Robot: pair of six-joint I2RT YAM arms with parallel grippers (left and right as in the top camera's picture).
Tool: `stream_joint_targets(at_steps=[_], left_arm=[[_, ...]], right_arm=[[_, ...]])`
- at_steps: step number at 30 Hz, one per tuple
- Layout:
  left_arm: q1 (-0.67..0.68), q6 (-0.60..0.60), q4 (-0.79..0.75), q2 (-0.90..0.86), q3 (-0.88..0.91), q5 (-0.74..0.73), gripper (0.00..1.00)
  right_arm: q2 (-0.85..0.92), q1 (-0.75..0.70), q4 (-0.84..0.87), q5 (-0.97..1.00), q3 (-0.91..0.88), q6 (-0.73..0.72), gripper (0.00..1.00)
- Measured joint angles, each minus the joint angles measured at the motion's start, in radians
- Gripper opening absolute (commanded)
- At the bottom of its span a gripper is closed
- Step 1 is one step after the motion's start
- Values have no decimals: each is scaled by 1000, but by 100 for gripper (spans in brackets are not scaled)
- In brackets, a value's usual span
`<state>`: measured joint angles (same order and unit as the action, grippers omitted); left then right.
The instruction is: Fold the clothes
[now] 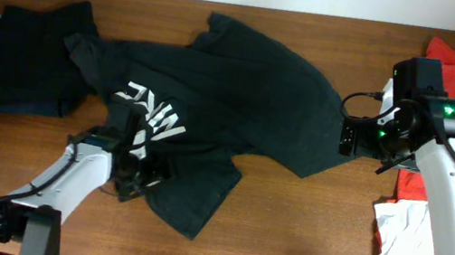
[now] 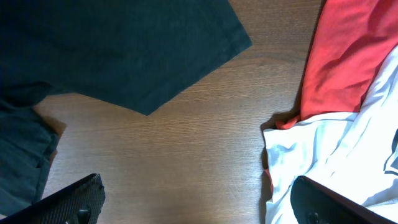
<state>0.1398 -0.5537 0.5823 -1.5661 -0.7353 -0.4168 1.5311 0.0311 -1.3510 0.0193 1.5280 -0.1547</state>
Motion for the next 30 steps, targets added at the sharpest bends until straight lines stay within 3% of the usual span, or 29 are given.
stream_joint_targets(at_steps=[2, 6, 8, 14, 16, 18, 21, 25, 30], left_arm=[[58, -19, -93, -11, 5, -45, 75], [88, -74, -187, -33, 25, -39, 12], [90, -82, -196, -47, 36, -29, 0], [59, -58, -137, -52, 38, -29, 0], [-37, 5, 21, -24, 28, 10, 0], [-217, 63, 190, 58, 27, 192, 0], [-427, 122, 206, 192, 18, 291, 0], [-504, 146, 208, 237, 15, 328, 0], [-504, 147, 208, 237, 15, 327, 0]], right_arm=[[0, 0, 0, 0, 0, 1, 99], [0, 0, 1, 0, 0, 1, 99], [0, 0, 0, 0, 0, 0, 99], [0, 0, 1, 0, 0, 1, 99], [1, 0, 0, 0, 0, 1, 99], [23, 0, 6, -2, 0, 0, 99], [109, 0, 36, -25, 0, 0, 100], [280, 0, 84, -40, 1, -3, 80], [457, 0, 97, -70, 1, -56, 68]])
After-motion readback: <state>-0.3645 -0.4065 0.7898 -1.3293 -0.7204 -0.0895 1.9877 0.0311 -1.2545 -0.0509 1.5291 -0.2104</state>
